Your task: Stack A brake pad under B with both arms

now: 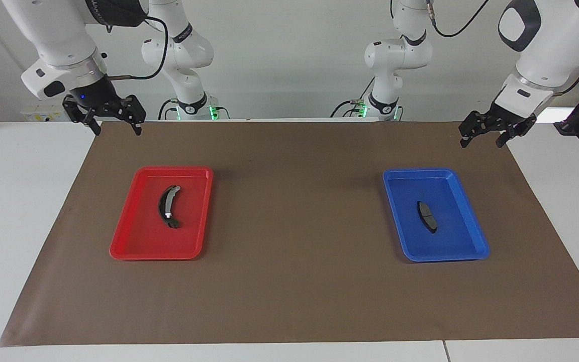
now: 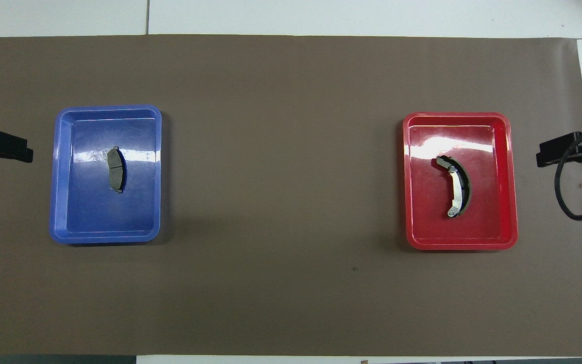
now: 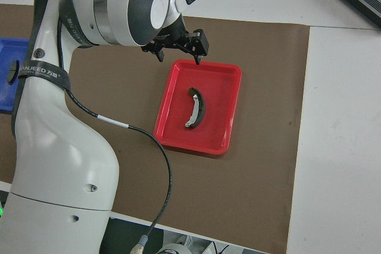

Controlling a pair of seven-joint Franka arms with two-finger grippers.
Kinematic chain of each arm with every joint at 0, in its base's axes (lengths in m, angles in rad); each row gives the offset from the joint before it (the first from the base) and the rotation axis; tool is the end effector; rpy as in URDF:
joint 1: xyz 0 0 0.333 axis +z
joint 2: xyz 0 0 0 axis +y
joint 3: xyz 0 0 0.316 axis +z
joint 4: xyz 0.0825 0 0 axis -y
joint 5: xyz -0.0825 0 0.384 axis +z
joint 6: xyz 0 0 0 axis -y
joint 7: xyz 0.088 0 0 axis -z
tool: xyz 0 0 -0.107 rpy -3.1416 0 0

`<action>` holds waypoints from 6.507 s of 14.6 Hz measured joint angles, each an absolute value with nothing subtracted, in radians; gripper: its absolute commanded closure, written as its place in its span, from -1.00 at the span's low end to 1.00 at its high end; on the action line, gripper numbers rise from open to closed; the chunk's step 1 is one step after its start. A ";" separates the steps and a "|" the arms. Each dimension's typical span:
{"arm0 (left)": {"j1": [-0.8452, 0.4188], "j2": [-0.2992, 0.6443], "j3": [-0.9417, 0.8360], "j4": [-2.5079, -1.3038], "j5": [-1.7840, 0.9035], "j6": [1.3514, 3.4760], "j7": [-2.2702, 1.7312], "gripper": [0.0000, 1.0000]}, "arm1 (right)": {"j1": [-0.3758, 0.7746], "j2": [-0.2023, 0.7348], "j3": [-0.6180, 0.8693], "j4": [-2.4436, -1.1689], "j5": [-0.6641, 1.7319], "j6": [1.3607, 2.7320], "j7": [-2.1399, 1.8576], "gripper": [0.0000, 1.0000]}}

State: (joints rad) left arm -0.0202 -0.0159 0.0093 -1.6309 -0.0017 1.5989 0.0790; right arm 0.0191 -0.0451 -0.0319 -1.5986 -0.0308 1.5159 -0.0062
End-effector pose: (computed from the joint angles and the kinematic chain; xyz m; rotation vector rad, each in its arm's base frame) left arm 0.5510 -0.0061 0.6073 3.1359 -0.1410 -0.0252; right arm 0.5345 -0.0107 0.6313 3.1120 -0.0119 -0.0590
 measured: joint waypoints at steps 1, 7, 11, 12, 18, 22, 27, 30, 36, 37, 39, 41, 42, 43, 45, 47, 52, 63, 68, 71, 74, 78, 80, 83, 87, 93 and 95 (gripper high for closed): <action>-0.020 -0.016 0.009 -1.631 -0.002 1.599 0.079 -0.97 | 0.019 -0.045 -0.032 -1.599 -0.031 1.516 -0.006 -1.00; -0.020 -0.016 0.009 -1.637 -0.002 1.599 0.079 -0.97 | 0.018 -0.045 -0.032 -1.599 -0.031 1.516 -0.006 -1.00; -0.021 -0.017 0.008 -1.642 -0.002 1.599 0.079 -0.97 | 0.018 -0.045 -0.032 -1.599 -0.031 1.516 -0.006 -1.00; -0.021 -0.017 0.007 -1.644 -0.002 1.601 0.079 -0.97 | 0.018 -0.045 -0.032 -1.599 -0.031 1.516 -0.006 -1.00; -0.021 -0.055 0.003 -1.846 -0.002 1.814 0.075 -0.97 | 0.018 -0.045 -0.032 -1.599 -0.031 1.516 -0.006 -1.00; -0.039 -0.039 -0.002 -2.012 -0.002 2.009 0.032 -0.96 | 0.018 -0.045 -0.032 -1.599 -0.031 1.516 -0.006 -1.00; -0.063 0.082 -0.004 -2.076 -0.002 2.183 0.005 -0.95 | 0.018 -0.045 -0.032 -1.599 -0.031 1.516 -0.006 -1.00; -0.075 0.129 -0.004 -2.110 -0.002 2.283 -0.010 -0.95 | 0.018 -0.045 -0.032 -1.599 -0.031 1.516 -0.006 -1.00; -0.070 0.164 0.002 -2.163 -0.002 2.384 -0.012 -0.95 | 0.018 -0.045 -0.032 -1.599 -0.031 1.516 -0.006 -1.00; -0.069 0.176 0.002 -2.166 -0.002 2.397 -0.014 -0.94 | 0.018 -0.045 -0.032 -1.599 -0.031 1.516 -0.006 -1.00; -0.059 0.210 0.003 -2.168 -0.002 2.429 -0.015 -0.74 | 0.018 -0.045 -0.032 -1.599 -0.031 1.516 -0.006 -1.00; -0.053 0.240 0.004 -2.168 -0.002 2.448 -0.015 -0.49 | 0.018 -0.045 -0.032 -1.599 -0.031 1.516 -0.006 -1.00; -0.053 0.241 0.004 -2.166 -0.002 2.452 -0.016 -0.22 | 0.018 -0.045 -0.032 -1.599 -0.031 1.516 -0.006 -1.00; -0.053 0.238 0.004 -2.164 -0.002 2.452 -0.015 0.15 | 0.018 -0.045 -0.032 -1.599 -0.031 1.516 -0.006 -1.00; -0.053 0.233 0.004 -2.162 -0.001 2.450 -0.014 0.56 | 0.018 -0.045 -0.032 -1.599 -0.031 1.516 -0.006 -1.00; -0.053 0.221 0.004 -2.161 -0.001 2.440 -0.013 0.97 | 0.018 -0.045 -0.032 -1.599 -0.031 1.516 -0.006 -1.00; -0.054 0.207 0.002 -2.148 -0.001 2.421 -0.011 0.98 | 0.018 -0.045 -0.032 -1.599 -0.031 1.516 -0.006 -1.00; -0.443 0.191 -0.017 -1.989 -0.018 2.277 -0.275 0.98 | 0.019 -0.064 -0.032 -1.730 -0.030 1.708 -0.006 -1.00; -0.645 0.335 -0.019 -1.972 -0.066 2.481 -0.427 0.98 | 0.021 -0.043 -0.030 -1.984 0.011 1.965 -0.011 -1.00; -0.661 0.393 -0.018 -1.945 -0.069 2.512 -0.441 0.76 | 0.021 0.006 -0.030 -2.142 0.043 2.216 -0.056 -1.00; -0.661 0.396 -0.014 -1.941 -0.069 2.512 -0.442 -0.68 | 0.021 0.056 -0.029 -2.255 0.047 2.403 -0.085 -1.00; -0.623 0.392 0.002 -1.928 -0.069 2.490 -0.442 -0.96 | 0.024 0.109 -0.029 -2.285 0.050 2.474 -0.087 -0.99; -0.558 0.361 0.006 -1.911 -0.069 2.422 -0.425 -0.96 | 0.024 0.132 -0.029 -2.286 0.052 2.479 -0.087 -0.99; -0.436 0.261 0.011 -1.898 -0.069 2.263 -0.271 -0.96 | 0.024 0.139 -0.029 -2.286 0.052 2.474 -0.103 -0.67; -0.271 0.167 0.016 -1.830 -0.069 2.015 -0.016 -0.96 | 0.021 0.139 -0.030 -2.286 0.053 2.465 -0.168 0.64; -0.078 0.112 0.019 -1.672 -0.051 1.731 0.205 -0.96 | 0.022 0.137 -0.029 -2.246 0.053 2.344 -0.205 1.00; -0.054 0.064 0.019 -1.667 -0.026 1.669 0.214 -0.96 | 0.034 0.136 -0.029 -2.155 0.053 2.235 -0.194 1.00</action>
